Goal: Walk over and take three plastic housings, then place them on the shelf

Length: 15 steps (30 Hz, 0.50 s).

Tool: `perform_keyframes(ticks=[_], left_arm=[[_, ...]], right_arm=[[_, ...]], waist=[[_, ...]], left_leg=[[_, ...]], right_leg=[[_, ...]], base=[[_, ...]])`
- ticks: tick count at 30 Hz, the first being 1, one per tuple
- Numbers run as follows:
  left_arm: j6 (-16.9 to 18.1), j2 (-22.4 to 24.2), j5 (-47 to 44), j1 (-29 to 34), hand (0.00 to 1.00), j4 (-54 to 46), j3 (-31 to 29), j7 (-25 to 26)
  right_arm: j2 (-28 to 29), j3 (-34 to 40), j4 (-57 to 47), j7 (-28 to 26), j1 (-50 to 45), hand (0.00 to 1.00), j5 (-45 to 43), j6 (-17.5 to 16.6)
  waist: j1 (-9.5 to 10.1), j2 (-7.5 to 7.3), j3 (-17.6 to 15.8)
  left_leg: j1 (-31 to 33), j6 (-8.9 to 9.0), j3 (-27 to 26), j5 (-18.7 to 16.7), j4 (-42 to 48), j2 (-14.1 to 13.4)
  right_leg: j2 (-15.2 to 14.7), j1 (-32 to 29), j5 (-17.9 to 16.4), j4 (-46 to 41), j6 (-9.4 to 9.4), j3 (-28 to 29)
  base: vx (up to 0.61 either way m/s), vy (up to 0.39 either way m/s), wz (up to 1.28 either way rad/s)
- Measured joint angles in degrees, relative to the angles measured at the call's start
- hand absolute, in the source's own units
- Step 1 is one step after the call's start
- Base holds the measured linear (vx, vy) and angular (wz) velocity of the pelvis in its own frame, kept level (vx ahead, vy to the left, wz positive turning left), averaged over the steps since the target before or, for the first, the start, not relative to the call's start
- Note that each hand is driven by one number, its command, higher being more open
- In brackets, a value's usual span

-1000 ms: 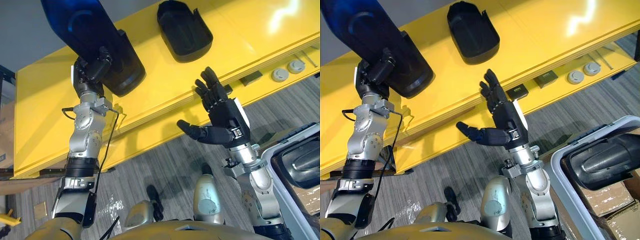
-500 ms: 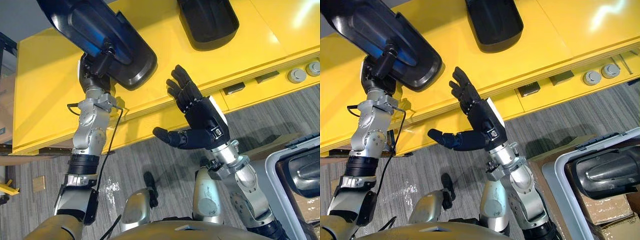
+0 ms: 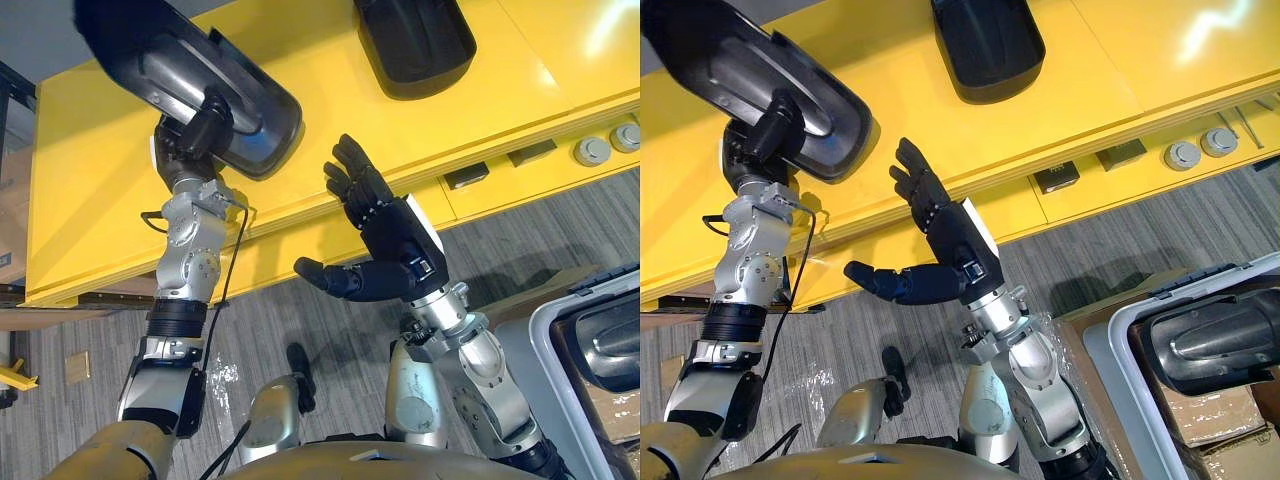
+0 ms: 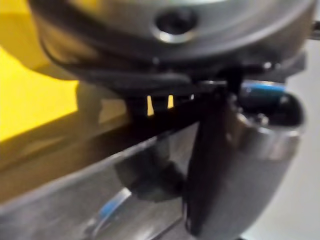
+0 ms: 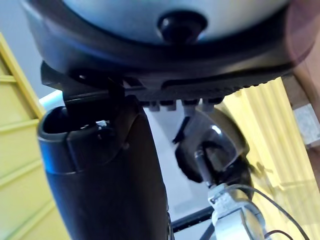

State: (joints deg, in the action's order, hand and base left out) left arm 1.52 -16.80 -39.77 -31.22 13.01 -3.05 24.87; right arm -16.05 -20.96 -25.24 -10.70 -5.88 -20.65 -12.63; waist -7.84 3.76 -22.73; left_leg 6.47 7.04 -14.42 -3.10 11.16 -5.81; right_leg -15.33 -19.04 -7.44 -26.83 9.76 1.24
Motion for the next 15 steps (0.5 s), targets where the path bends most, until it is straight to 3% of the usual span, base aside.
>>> perform_keyframes(ticks=[7,15], left_arm=[[-0.3,0.0,2.8,-0.4,1.00,0.7,0.3,1.3],[-5.3,-2.6,10.3,-0.8,1.00,3.8,0.4,3.4]], right_arm=[[0.0,0.1,0.3,0.6,0.1,1.00,0.0,0.0],[0.1,-0.1,3.8,1.3,-0.6,1.00,0.1,0.0]], waist=[[-0.23,-0.01,0.0],[-0.79,0.14,0.1]], left_leg=[[-0.1,0.03,0.3,0.0,0.2,-0.5],[-3.0,0.10,0.9,0.3,-1.7,-0.6]], right_leg=[[0.4,0.3,0.1,0.6,0.06,-0.3],[0.8,4.0,0.3,2.9,0.42,-1.4]], base=[[0.00,0.000,0.00],[0.01,-0.001,0.00]])
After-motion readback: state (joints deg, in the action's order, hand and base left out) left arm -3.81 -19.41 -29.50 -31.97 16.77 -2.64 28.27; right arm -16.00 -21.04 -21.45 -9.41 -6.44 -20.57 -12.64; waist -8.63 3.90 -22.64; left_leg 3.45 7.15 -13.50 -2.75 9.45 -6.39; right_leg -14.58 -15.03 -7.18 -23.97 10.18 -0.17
